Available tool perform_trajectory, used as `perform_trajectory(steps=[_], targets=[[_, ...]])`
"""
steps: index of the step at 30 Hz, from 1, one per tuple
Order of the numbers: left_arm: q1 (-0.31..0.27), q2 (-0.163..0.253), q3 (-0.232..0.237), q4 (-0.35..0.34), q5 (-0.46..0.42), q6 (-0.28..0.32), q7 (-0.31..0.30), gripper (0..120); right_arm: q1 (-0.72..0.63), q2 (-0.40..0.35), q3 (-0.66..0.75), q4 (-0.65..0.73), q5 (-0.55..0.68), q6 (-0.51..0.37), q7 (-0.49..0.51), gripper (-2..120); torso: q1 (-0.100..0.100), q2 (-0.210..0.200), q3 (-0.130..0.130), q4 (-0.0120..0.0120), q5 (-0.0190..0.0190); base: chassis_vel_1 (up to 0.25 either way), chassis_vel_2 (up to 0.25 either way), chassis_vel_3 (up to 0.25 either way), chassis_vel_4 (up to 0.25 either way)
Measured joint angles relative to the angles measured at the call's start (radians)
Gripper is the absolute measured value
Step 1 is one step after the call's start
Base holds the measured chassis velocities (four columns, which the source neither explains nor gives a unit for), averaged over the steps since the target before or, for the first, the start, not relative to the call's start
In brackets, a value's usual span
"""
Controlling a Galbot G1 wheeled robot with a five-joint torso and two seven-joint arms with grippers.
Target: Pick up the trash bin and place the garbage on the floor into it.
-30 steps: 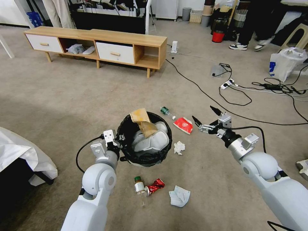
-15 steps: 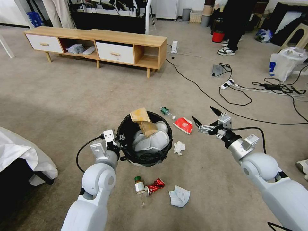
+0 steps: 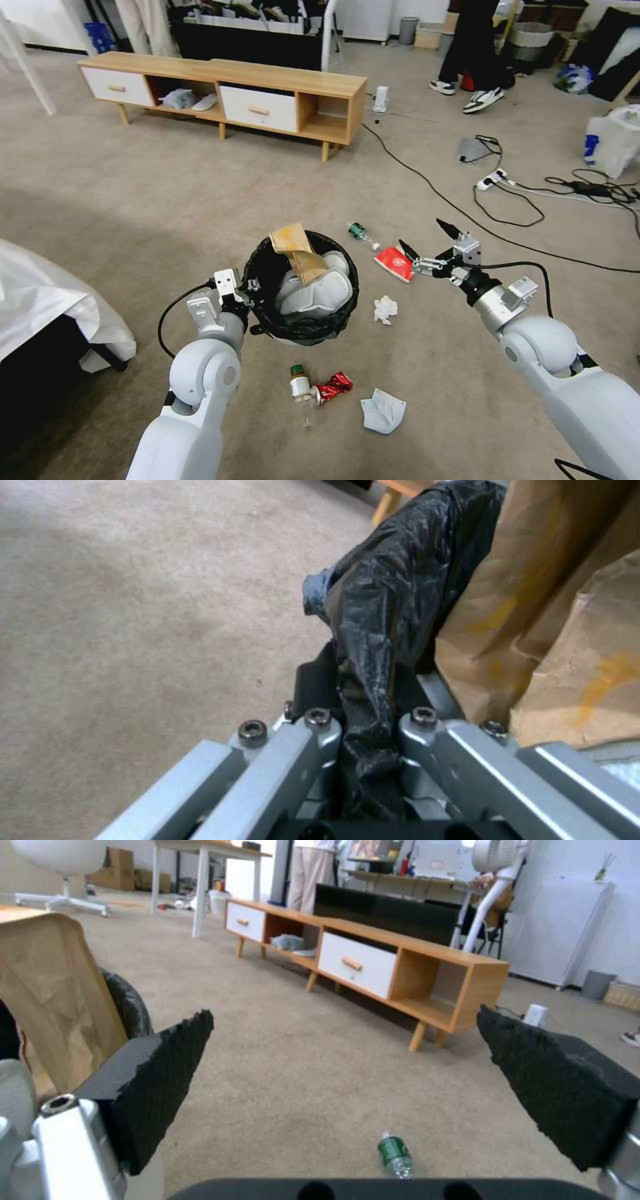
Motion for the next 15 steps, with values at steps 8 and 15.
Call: perform_trajectory(steps=[8, 15], targets=[[-0.002, -0.001, 0.000, 0.007, 0.003, -0.007, -0.002, 4, -0.010, -0.003, -0.019, -0.012, -0.007, -0.008, 0.006, 100, 0.000, 0.000, 0.000, -0.0011, 0.0000, 0.005, 0.006, 0.008, 0.004], [-0.003, 0.004, -0.003, 0.005, 0.002, -0.007, -0.005, 4, -0.030, -0.012, -0.050, -0.035, -0.017, -0.032, 0.033, 100, 0.000, 0.000, 0.000, -0.0008, 0.0000, 0.000, 0.000, 0.000, 0.000]])
